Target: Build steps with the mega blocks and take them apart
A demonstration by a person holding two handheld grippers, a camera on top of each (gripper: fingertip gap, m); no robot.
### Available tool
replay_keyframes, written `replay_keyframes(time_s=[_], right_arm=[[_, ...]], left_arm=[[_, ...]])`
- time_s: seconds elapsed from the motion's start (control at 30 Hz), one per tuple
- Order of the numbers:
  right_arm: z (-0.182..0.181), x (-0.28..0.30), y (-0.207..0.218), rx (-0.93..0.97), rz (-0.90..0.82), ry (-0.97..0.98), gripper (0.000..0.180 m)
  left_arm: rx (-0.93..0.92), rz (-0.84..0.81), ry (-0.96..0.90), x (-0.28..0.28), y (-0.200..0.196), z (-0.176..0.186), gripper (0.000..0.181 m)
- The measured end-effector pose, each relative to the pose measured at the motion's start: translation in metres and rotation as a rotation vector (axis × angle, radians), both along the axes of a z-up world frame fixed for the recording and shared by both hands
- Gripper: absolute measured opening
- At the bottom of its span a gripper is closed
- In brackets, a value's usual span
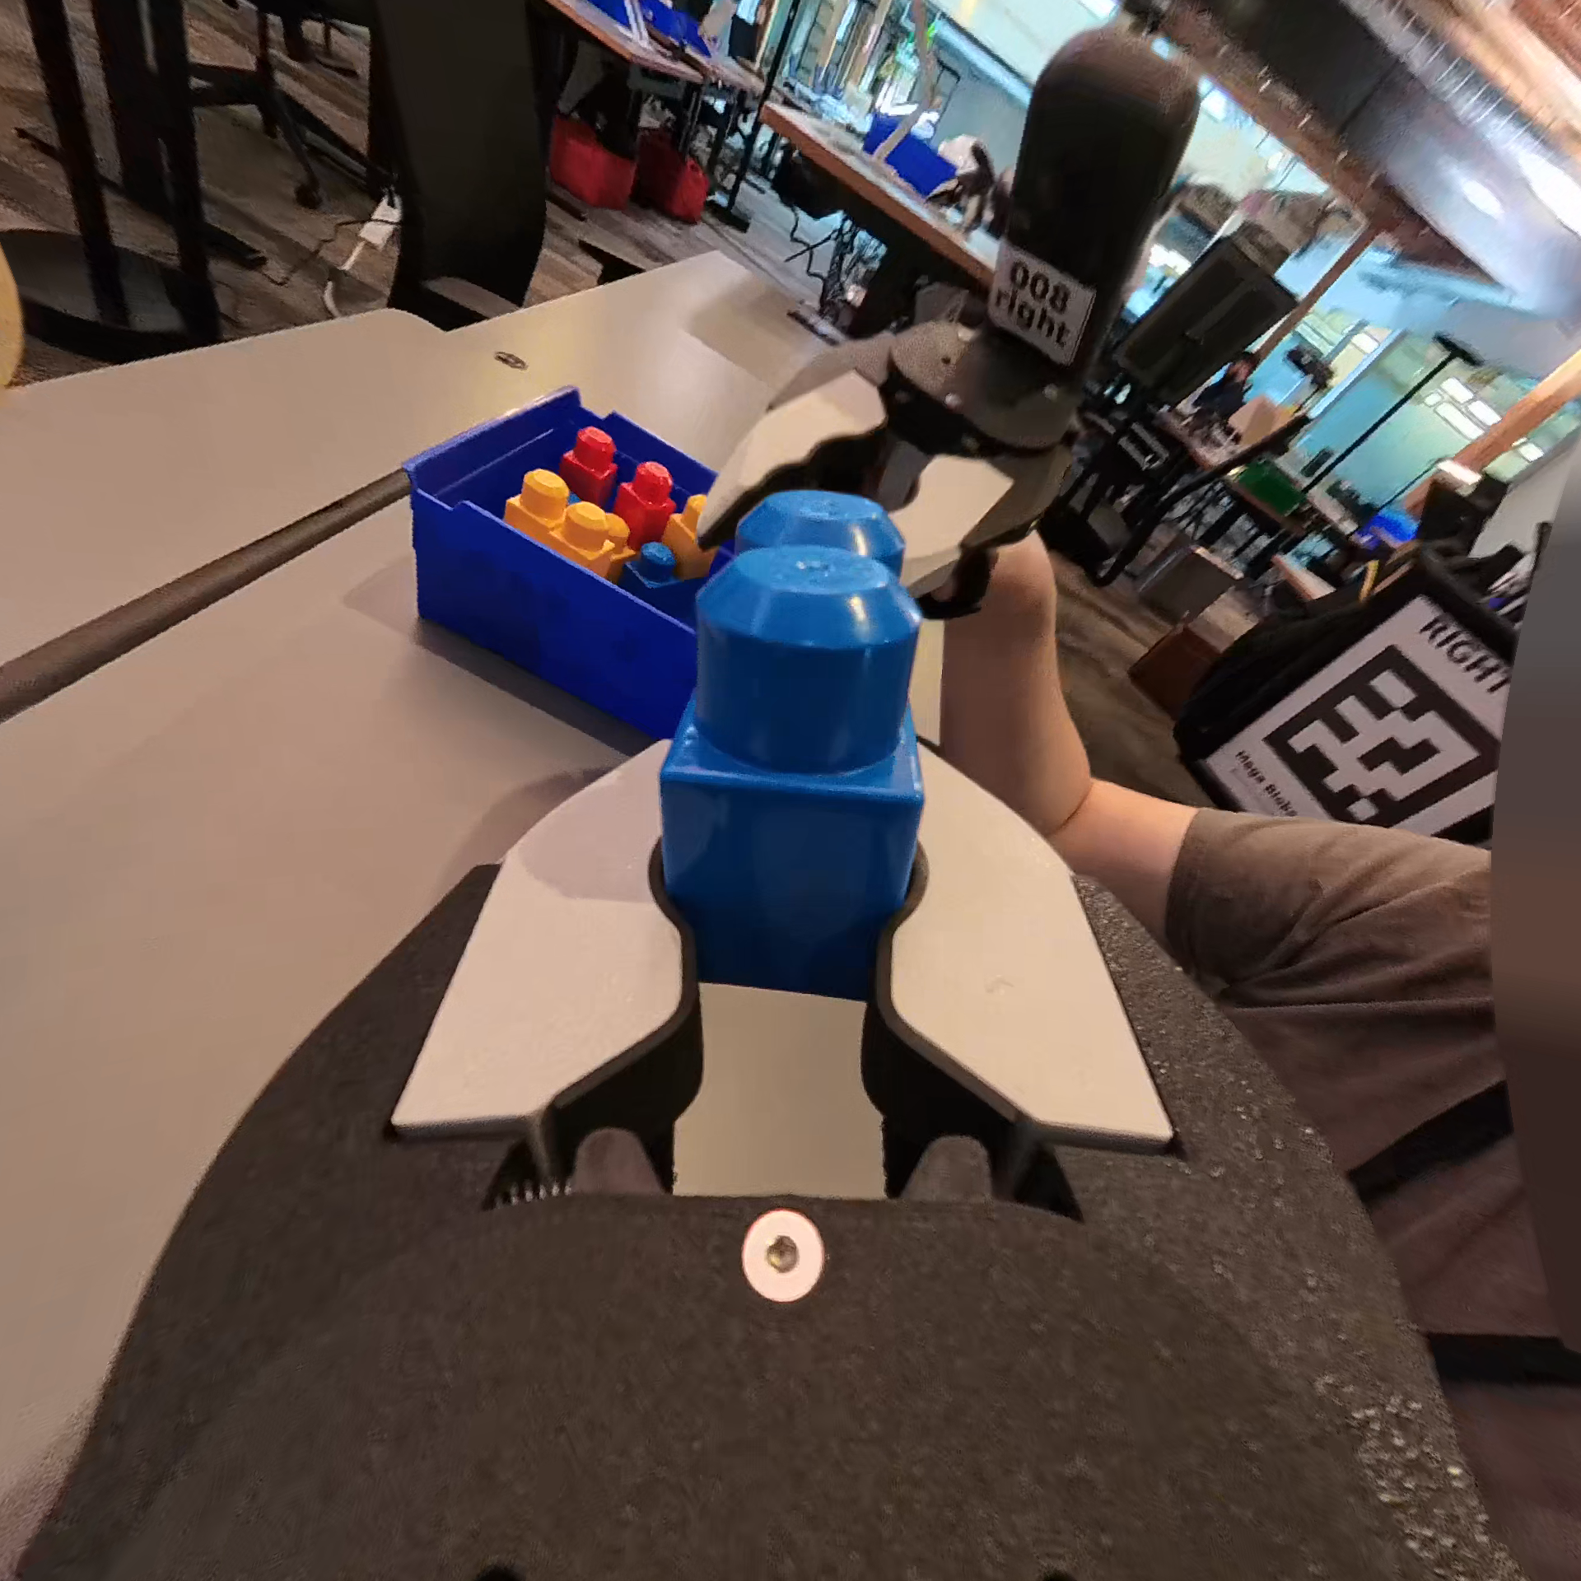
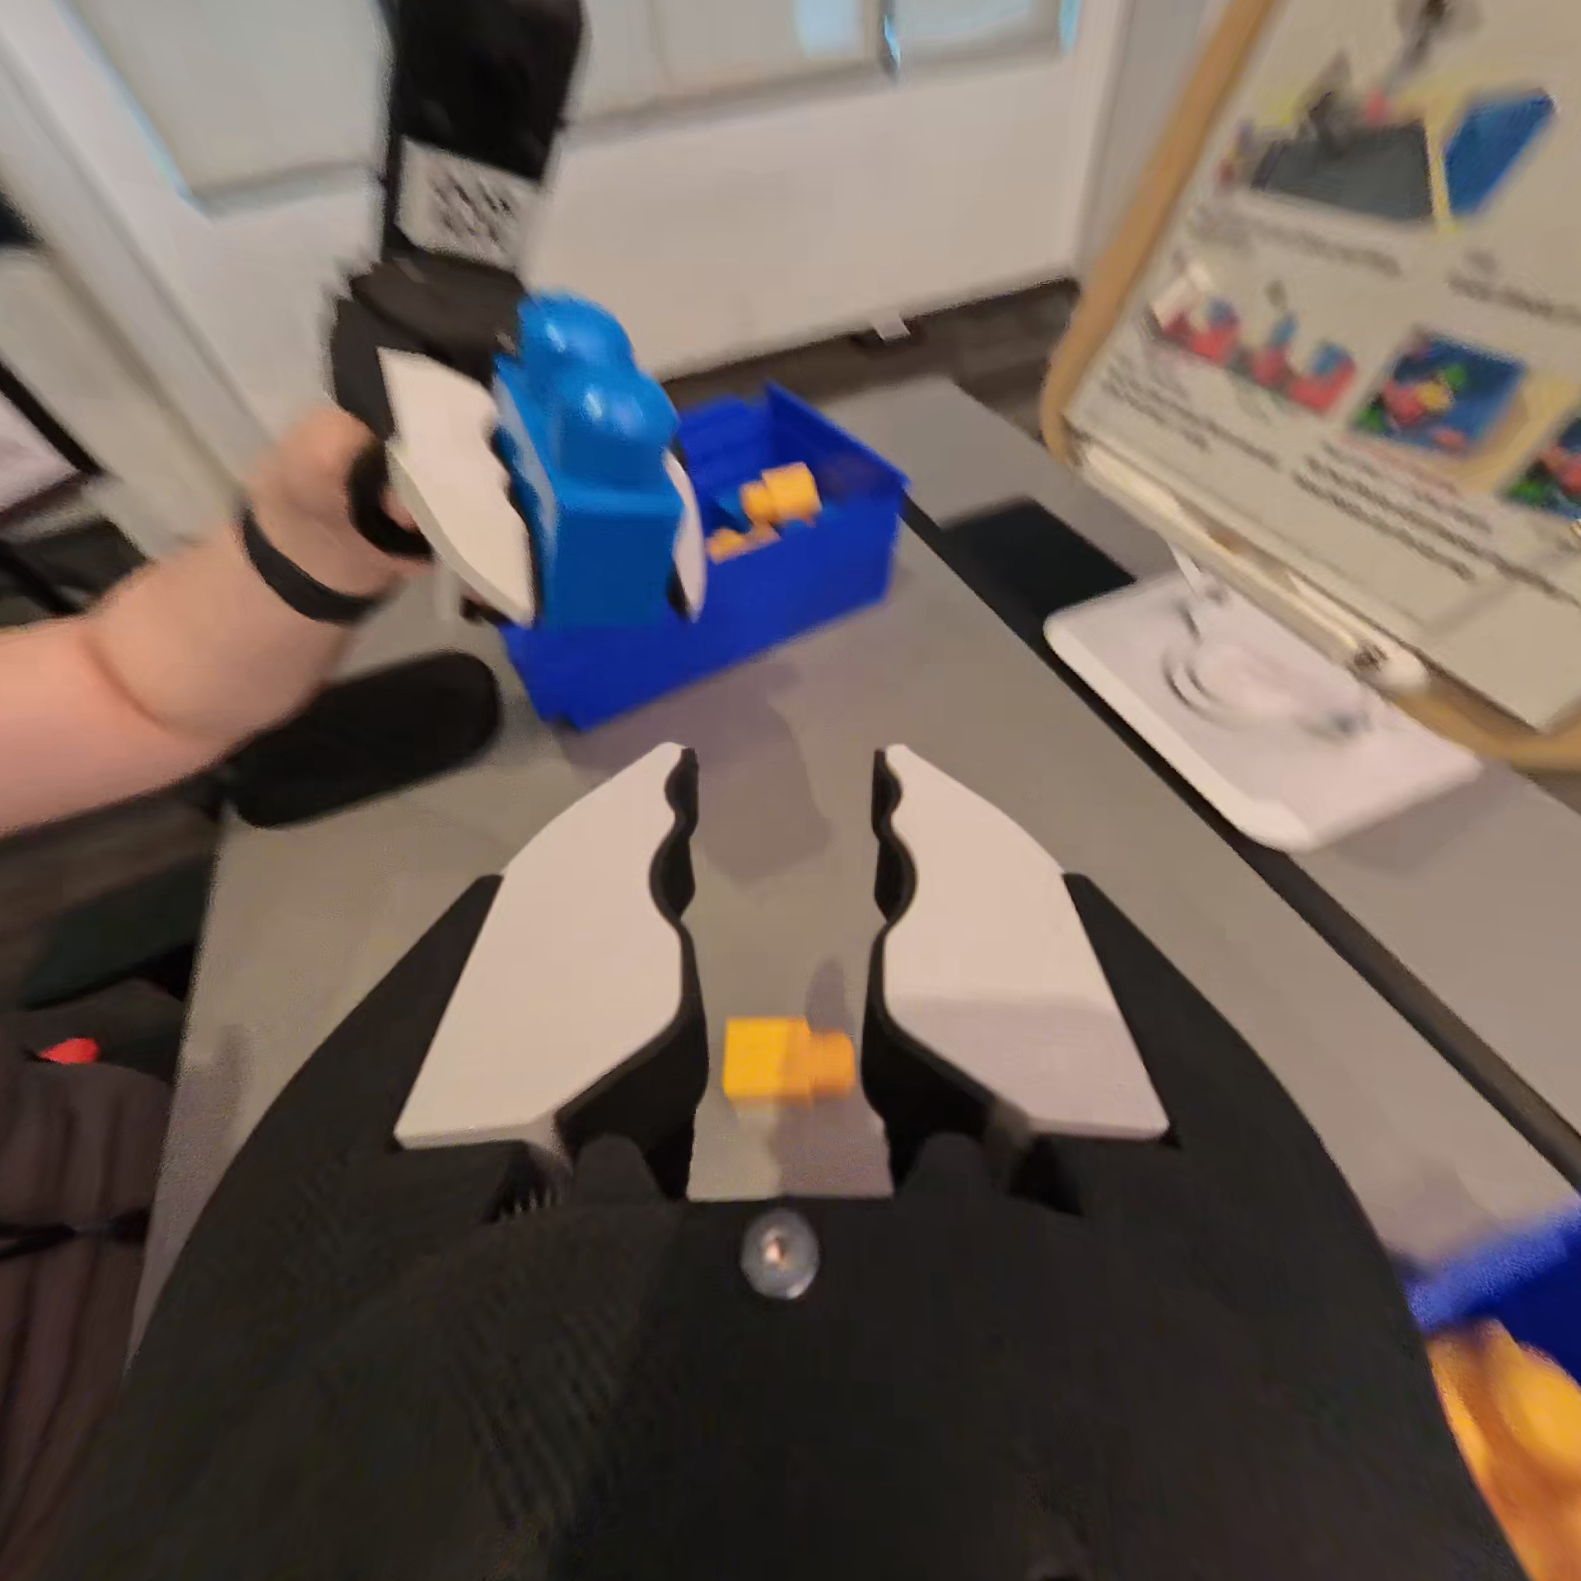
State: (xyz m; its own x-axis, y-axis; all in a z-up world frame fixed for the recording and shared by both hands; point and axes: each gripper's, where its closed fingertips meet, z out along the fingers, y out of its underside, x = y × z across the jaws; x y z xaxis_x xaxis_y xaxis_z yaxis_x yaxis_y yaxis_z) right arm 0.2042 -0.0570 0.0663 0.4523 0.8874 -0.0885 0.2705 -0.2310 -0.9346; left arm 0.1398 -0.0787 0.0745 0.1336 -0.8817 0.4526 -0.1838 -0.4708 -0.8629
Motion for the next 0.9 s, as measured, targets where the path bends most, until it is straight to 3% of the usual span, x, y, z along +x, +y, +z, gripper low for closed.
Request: replay_keyframes(time_s=[0.2,0.33,0.47,0.57,0.73,0.9], right_arm=[[-0.093,0.023,-0.017,-0.346,-0.227,-0.327,0.042],[-0.163,0.012,-0.035,-0.601,-0.327,-0.303,0.069],[-0.18,-0.005,-0.027,-0.698,-0.464,-0.193,0.075],[-0.189,-0.005,-0.015,-0.684,-0.604,-0.32,0.074],[-0.217,0.003,-0.02,-0.784,-0.721,-0.718,0.072],[-0.225,0.014,-0.025,-0.824,-0.757,-0.87,0.048]], left_arm=[[0.177,0.15,0.07,-0.031,0.033,0.006,0.043],[0.219,0.139,-0.02,-0.039,0.024,0.024,0.042],[0.205,0.118,-0.052,-0.044,0.018,0.029,0.043],[0.238,0.143,-0.019,-0.051,0.017,0.027,0.043],[0.229,0.087,-0.048,-0.052,0.0,0.032,0.043],[0.257,0.082,-0.048,-0.057,-0.006,0.039,0.043]])
